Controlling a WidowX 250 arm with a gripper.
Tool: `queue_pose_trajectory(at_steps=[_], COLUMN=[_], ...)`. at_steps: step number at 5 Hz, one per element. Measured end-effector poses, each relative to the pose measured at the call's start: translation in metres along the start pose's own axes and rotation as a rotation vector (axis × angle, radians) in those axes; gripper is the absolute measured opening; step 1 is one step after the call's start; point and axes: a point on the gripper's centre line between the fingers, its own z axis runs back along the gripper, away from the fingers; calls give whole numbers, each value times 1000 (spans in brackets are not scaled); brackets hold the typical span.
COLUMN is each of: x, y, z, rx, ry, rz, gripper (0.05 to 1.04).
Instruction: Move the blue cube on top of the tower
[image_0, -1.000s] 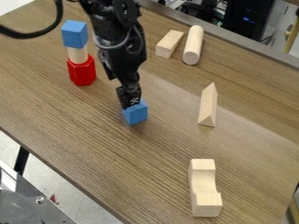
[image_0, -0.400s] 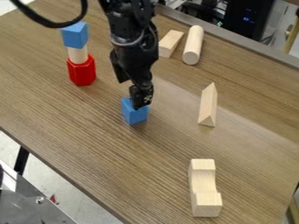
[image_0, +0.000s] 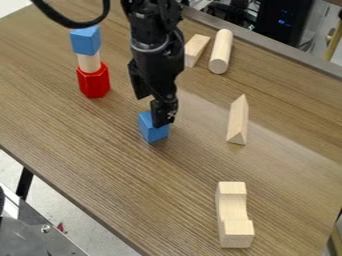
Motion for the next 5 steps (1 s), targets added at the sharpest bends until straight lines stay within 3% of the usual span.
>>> queue_pose_trajectory(at_steps=[2, 3, 4, 5], x=[-2, -2, 1, 15], y=[1, 1, 4, 16], z=[-11, -11, 2, 38], rx=[-1, -3, 4, 48], ry=[23, 20, -6, -81], rz=[-1, 14, 33, 50], gripper=[969, 693, 561, 560])
